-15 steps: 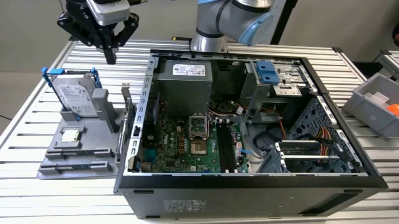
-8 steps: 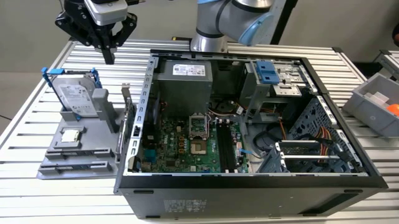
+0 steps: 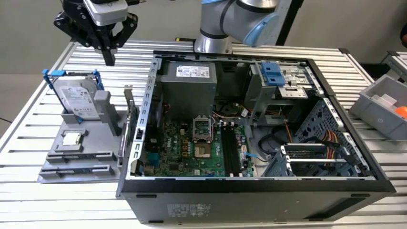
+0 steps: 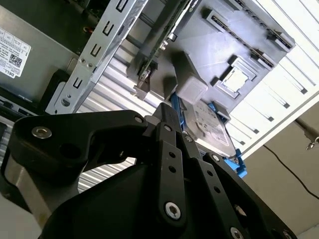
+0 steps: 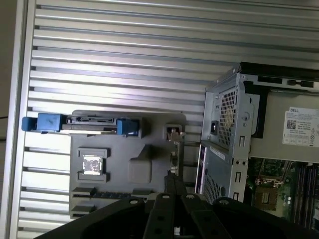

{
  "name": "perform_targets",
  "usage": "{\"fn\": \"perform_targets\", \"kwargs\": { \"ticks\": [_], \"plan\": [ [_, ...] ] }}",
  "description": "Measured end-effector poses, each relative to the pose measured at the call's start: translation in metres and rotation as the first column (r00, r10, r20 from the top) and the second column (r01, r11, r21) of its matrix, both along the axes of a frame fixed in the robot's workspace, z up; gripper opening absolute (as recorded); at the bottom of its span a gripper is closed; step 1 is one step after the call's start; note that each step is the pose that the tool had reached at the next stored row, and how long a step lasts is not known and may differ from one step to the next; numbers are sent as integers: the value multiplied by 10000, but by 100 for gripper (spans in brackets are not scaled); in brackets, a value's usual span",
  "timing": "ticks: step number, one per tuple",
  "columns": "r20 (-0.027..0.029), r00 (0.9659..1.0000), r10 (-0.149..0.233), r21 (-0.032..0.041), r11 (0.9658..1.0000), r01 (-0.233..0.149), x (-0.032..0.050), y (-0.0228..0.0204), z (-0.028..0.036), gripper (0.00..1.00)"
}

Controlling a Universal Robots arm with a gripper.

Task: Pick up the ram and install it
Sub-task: 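Reach for the ram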

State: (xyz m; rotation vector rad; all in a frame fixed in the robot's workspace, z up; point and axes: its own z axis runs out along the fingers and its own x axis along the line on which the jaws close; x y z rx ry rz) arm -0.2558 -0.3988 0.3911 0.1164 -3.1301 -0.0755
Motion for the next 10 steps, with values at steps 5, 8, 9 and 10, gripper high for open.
{"fn": "perform_targets", "kwargs": {
  "ticks": [5, 8, 9, 10],
  "plan": [
    [-16, 10000, 20, 0, 10000, -20, -17, 0, 0, 0],
    [-25, 10000, 31, 0, 10000, -31, -27, 0, -1, 0],
    [-28, 10000, 35, -1, 10000, -35, -31, 0, 0, 0],
    [-30, 10000, 39, 0, 10000, -39, -34, 0, -1, 0]
  ]
}}
